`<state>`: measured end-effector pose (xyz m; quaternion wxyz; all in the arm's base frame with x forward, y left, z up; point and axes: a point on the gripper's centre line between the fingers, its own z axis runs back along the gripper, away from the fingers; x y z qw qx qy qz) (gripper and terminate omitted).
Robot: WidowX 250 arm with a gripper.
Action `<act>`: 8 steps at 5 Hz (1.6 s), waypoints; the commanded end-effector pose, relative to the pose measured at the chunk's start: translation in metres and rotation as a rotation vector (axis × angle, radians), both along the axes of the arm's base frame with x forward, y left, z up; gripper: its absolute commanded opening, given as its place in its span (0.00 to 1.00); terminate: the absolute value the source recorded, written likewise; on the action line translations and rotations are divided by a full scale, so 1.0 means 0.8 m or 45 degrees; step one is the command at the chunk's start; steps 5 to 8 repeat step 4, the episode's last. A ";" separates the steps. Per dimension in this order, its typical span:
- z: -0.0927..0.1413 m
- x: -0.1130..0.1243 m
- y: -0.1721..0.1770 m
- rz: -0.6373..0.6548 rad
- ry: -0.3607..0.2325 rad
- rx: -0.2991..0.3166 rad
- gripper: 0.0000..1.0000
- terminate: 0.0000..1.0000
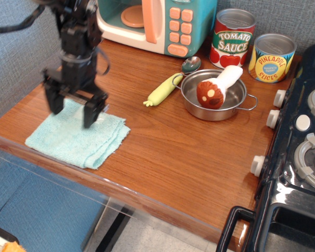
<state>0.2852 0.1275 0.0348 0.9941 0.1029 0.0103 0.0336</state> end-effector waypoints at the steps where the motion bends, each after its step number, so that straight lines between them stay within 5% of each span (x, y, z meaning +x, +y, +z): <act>1: 0.082 -0.004 -0.020 -0.079 -0.264 0.036 1.00 0.00; 3: 0.082 -0.004 -0.020 -0.079 -0.264 0.036 1.00 0.00; 4: 0.082 -0.004 -0.020 -0.079 -0.264 0.036 1.00 1.00; 8: 0.082 -0.004 -0.020 -0.079 -0.264 0.036 1.00 1.00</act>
